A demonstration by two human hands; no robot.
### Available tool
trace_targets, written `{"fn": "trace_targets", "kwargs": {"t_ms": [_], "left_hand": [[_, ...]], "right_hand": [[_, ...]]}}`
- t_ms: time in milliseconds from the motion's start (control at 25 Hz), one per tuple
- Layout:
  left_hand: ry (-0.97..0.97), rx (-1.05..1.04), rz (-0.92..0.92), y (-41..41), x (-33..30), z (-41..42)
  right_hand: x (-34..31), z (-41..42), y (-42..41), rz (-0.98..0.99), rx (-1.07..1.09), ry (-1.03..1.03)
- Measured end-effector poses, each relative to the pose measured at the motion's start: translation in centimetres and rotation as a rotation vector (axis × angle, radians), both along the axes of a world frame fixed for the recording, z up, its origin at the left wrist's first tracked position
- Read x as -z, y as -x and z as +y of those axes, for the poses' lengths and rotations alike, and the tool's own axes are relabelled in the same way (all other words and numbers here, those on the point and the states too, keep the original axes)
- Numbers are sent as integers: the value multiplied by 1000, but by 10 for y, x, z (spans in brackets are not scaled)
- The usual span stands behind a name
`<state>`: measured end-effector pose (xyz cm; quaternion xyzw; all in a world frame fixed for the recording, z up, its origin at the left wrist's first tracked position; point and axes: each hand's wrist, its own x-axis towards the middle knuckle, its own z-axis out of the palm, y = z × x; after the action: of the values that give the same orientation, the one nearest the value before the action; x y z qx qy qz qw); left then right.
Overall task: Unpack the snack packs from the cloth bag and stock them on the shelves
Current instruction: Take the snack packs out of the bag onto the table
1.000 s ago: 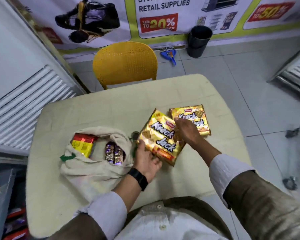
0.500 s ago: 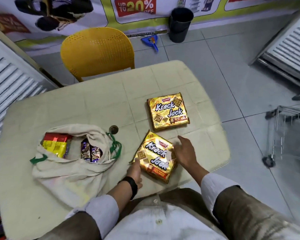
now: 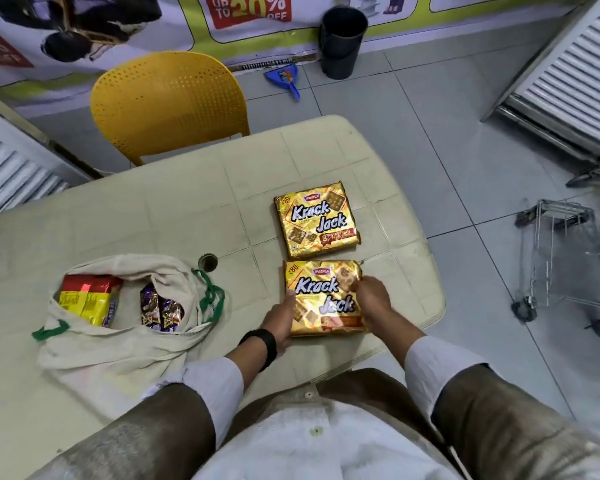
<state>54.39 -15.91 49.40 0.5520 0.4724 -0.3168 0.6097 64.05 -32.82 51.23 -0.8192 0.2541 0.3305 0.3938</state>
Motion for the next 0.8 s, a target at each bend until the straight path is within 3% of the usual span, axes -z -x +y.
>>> {"fn": "trace_targets", "kwargs": {"t_ms": [80, 200, 480, 680, 800], "left_hand": [[188, -102, 8, -4, -6, -20], [245, -131, -2, -9, -4, -36], [-105, -222, 87, 54, 18, 27], [-17, -417, 127, 134, 63, 77], [-112, -270, 110, 150, 35, 99]], "right_hand": [[6, -15, -23, -2, -44, -4], [3, -25, -37, 5, -30, -48], [11, 40, 27, 92, -155, -171], [8, 109, 64, 131, -405, -142], [-3, 132, 64, 64, -482, -1]]}}
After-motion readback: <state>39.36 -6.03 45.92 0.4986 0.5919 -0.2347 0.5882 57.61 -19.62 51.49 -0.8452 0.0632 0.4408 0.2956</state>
